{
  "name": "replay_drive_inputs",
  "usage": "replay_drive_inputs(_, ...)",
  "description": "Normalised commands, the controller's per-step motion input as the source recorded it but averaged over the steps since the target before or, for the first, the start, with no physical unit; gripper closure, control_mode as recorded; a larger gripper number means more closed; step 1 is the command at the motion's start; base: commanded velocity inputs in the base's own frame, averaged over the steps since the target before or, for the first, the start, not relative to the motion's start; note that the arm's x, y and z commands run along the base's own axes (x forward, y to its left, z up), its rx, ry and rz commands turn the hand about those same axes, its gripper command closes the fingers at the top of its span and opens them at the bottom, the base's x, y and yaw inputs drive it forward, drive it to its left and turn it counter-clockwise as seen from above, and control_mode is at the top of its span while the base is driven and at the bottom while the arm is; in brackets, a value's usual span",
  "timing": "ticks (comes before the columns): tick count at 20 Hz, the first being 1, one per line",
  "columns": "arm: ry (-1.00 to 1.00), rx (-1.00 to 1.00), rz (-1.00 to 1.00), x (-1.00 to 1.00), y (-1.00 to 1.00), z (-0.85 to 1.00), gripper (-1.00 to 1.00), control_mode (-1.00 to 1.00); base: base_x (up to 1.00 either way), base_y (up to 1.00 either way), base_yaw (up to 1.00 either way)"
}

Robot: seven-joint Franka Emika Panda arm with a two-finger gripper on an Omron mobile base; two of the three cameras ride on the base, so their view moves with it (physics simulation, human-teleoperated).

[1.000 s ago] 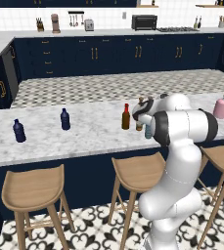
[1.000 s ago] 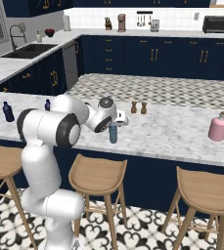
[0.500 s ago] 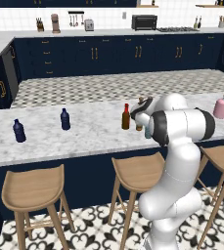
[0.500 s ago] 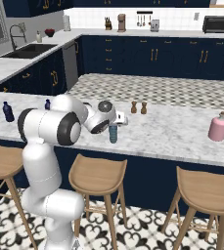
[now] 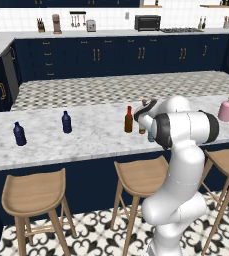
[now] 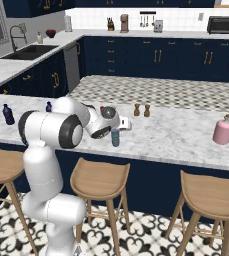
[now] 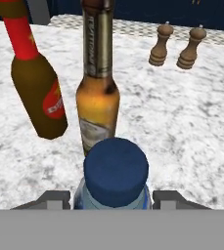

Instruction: Move the plastic bottles in the middle to the plastics group, and the glass bottles in the middle to the glass group.

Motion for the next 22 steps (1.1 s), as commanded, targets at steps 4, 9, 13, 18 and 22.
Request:
replay_drive_inputs(4,0.00,0.00,0.00,-0.03,-0.03,0.03,1.00,-1.00,0.00,0.00,0.00)
replay_drive_inputs(9,0.00,0.02,-0.03,-0.24,-0.01,0.30,1.00,-1.00,0.00,0.00,0.00)
replay_drive_inputs(13,0.07,0.08,0.00,-0.44,0.13,0.50,1.00,-1.00,0.00,0.00,0.00)
replay_drive_inputs(18,0.13,0.06,0.00,-0.37,0.42,0.59,1.00,-1.00,0.00,0.00,0.00)
replay_drive_inputs(22,0.19,0.00,0.00,-0.43,0.53,0.69,1.00,-1.00,0.00,0.00,0.00)
